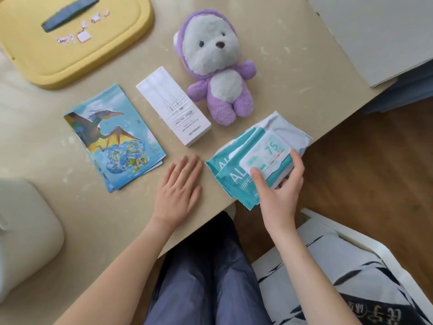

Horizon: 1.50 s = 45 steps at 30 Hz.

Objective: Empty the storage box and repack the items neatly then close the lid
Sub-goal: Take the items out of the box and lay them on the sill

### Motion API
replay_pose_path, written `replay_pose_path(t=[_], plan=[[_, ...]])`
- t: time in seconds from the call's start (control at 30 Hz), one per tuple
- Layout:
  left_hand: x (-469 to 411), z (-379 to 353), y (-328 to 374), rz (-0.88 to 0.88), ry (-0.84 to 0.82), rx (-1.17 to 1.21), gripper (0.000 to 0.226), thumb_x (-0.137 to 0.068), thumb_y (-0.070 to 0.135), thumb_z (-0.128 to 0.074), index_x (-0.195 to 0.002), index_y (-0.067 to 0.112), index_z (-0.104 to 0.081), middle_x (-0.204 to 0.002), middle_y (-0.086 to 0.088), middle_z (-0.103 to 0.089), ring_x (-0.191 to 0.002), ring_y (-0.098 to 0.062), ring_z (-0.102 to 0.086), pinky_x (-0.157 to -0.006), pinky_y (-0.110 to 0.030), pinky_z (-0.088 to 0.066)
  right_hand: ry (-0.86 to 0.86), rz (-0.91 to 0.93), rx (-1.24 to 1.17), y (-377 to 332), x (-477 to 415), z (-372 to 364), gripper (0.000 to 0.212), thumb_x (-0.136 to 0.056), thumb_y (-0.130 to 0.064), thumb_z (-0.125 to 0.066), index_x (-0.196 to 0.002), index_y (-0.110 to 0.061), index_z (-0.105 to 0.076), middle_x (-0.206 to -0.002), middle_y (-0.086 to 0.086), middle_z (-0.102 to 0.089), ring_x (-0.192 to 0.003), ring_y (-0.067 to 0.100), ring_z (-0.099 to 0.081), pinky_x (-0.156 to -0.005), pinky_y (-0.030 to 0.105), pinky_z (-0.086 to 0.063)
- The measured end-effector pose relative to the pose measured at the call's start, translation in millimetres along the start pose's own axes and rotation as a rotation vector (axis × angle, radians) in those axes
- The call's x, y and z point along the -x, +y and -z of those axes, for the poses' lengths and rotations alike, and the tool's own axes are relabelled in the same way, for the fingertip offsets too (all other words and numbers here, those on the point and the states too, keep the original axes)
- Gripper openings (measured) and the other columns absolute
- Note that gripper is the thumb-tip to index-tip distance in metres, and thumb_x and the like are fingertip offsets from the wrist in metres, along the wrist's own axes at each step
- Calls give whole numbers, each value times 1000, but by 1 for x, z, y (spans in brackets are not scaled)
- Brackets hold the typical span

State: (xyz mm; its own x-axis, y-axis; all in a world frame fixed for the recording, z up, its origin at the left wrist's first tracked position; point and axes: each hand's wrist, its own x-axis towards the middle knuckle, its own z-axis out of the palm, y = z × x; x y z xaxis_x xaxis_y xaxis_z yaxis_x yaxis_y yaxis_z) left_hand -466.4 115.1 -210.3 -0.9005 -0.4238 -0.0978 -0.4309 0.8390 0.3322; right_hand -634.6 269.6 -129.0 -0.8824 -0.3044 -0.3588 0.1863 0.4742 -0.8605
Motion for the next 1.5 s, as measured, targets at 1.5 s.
replay_pose_path(t=[1.5], plan=[[23, 184, 61, 91, 114, -2, 47, -97, 33, -41, -131, 6, -57, -124, -8, -63, -116, -32, -55, -102, -41, -37, -214, 801, 705, -120, 28, 55, 46, -96, -36, -51, -131, -7, -59, -132, 12, -60, -126, 31, -51, -105, 50, -43]])
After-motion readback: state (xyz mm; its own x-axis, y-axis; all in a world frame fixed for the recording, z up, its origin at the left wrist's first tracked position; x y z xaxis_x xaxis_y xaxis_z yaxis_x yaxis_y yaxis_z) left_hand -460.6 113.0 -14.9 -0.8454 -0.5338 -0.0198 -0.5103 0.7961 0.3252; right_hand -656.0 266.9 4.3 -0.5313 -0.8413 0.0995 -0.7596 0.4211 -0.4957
